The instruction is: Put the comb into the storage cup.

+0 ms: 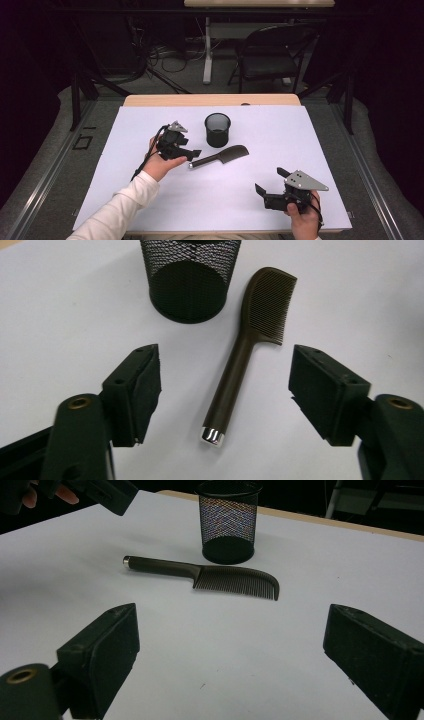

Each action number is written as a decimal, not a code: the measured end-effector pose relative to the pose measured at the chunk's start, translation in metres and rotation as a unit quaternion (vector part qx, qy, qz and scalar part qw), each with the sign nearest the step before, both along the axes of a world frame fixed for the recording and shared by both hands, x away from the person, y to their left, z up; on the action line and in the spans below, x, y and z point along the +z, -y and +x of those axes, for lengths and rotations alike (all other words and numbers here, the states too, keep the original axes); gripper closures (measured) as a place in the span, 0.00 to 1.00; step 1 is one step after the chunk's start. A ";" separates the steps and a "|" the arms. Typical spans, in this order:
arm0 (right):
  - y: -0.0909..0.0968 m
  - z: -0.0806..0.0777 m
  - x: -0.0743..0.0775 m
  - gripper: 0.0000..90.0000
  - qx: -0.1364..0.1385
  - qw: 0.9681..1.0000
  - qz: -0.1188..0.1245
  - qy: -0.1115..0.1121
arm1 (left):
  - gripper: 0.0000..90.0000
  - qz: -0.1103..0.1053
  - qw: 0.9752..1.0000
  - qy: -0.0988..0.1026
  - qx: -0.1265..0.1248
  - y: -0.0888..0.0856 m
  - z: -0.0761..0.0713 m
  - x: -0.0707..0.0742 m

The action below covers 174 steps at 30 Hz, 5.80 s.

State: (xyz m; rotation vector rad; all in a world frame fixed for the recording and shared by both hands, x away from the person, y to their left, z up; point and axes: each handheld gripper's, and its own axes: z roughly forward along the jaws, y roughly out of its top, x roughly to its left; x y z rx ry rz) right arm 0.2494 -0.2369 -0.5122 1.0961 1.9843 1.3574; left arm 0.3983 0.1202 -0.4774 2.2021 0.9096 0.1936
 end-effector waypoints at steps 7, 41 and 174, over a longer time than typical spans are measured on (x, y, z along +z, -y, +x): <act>0.000 0.000 0.000 0.09 0.000 1.000 0.000 0.001 | 0.20 -0.001 1.000 -0.010 0.007 0.000 0.001 -0.001; -0.001 0.000 -0.001 0.09 0.002 1.000 -0.004 -0.003 | 0.00 0.046 0.998 -0.032 -0.019 -0.001 0.012 0.006; -0.003 0.002 -0.004 0.16 0.022 1.000 -0.011 -0.018 | 0.72 0.264 0.949 -0.088 -0.146 0.072 0.037 -0.046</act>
